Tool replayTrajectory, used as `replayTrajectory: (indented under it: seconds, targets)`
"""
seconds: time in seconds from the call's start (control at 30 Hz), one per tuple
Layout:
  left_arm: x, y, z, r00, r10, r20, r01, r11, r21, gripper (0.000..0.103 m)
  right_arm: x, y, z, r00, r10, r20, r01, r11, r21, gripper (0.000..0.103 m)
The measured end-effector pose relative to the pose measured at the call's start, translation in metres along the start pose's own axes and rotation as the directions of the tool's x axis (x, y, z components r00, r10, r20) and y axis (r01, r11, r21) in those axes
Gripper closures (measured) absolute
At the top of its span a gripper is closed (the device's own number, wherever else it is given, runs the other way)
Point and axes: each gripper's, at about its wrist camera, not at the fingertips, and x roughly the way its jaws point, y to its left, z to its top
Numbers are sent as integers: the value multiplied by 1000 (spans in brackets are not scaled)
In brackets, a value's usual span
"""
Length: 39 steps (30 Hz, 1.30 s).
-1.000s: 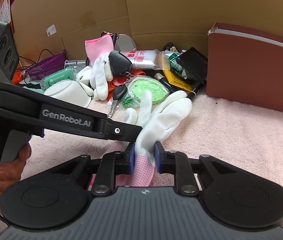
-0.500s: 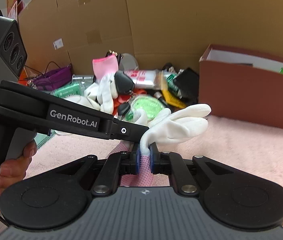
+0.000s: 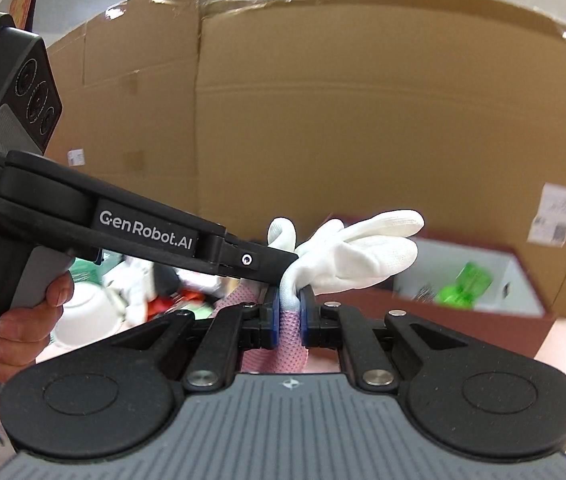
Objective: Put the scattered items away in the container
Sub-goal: 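Carry the white glove into the brown container and open the left gripper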
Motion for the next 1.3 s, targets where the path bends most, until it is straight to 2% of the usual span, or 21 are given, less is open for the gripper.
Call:
replayTrajectory:
  seconds: [0.2, 0.27, 0.3, 0.47, 0.83, 1.13, 1.17, 1.2, 1.23, 1.27, 1.3]
  targets:
    - [45, -7, 38, 999, -47, 4, 47, 999, -7, 95, 17, -40, 28, 997, -77, 31, 78, 996, -35, 92]
    - [61, -8, 46, 999, -48, 8, 48, 999, -7, 94, 27, -57, 35, 996, -86, 21, 87, 996, -26, 91]
    - [68, -9, 49, 999, -48, 9, 48, 999, -2, 89, 28, -65, 39, 996, -87, 14, 87, 996, -17, 91]
    - [105, -6, 60, 999, -38, -6, 38, 999, 20, 88, 50, -89, 45, 994, -106, -23, 106, 994, 4, 91]
    - [167, 35, 58, 994, -2, -109, -1, 999, -36, 88, 108, -119, 24, 991, -79, -110, 76, 997, -27, 91]
    - [189, 51, 54, 989, 13, -145, -19, 999, -40, 84, 133, -129, 9, 988, -54, -148, 49, 998, -38, 90]
    - [190, 52, 54, 989, 21, -144, -27, 999, -42, 76, 135, -129, 8, 987, -54, -150, 49, 998, -37, 89]
    - [189, 53, 53, 989, 30, -141, -37, 998, -44, 57, 136, -129, 7, 987, -53, -152, 48, 998, -40, 89]
    - [189, 55, 52, 989, 42, -139, -49, 998, -51, 43, 137, -128, 6, 986, -59, -153, 53, 998, -45, 82]
    - [187, 57, 51, 990, 59, -131, -68, 996, -66, 19, 138, -127, 5, 986, -72, -152, 65, 997, -52, 69]
    - [185, 58, 49, 990, 80, -118, -90, 992, -84, 11, 137, -126, 4, 986, -86, -146, 79, 995, -57, 62]
